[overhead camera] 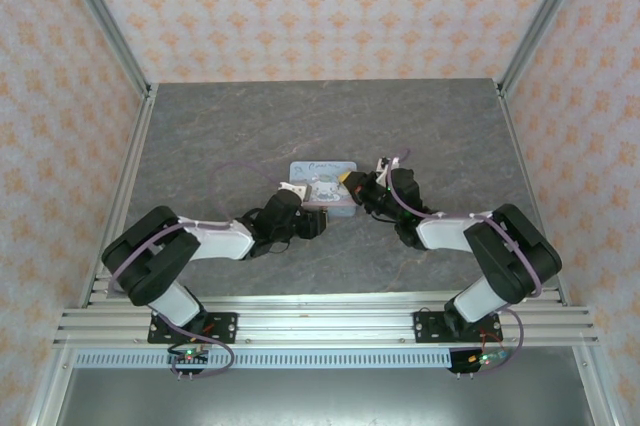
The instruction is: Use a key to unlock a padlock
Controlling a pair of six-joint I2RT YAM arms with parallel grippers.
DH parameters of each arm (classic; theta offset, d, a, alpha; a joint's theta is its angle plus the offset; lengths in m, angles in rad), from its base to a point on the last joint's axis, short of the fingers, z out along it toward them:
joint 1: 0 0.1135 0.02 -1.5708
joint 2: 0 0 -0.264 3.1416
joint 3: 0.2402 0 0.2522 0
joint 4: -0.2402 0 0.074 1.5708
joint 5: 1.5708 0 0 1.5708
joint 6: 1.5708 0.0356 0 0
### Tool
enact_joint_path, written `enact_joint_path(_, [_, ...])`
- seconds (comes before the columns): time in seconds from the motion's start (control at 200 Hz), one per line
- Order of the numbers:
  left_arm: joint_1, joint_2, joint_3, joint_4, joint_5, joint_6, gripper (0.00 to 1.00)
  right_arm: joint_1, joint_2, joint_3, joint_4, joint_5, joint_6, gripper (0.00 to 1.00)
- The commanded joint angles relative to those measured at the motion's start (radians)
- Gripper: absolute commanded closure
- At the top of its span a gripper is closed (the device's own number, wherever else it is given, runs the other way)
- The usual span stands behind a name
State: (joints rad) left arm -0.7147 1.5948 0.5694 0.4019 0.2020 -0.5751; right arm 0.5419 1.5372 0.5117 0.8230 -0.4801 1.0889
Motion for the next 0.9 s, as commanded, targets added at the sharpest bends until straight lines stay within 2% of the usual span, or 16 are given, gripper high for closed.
enact_joint_path(0.0, [-0.007,0.057,0.029,0.082,-0.048,0.035,0.52,-0.018,0.016,-0.001,0.077,-0.012,0.008,1.0])
enact_joint_path(0.3, [-0.008,0.164,0.056,0.194,-0.082,0.02,0.53,-0.048,0.072,-0.01,0.137,-0.04,0.023,1.0])
enact_joint_path(0.44, [-0.008,0.182,0.099,0.219,-0.038,0.005,0.53,-0.059,0.093,-0.009,0.153,-0.051,0.029,1.0])
enact_joint_path(0.766, [0.012,0.196,0.083,0.403,0.017,-0.165,0.53,-0.074,0.118,0.0,0.154,-0.057,0.034,1.0])
enact_joint_path(0.896, [0.013,0.231,0.088,0.42,0.007,-0.186,0.53,-0.075,0.127,-0.001,0.16,-0.054,0.035,1.0])
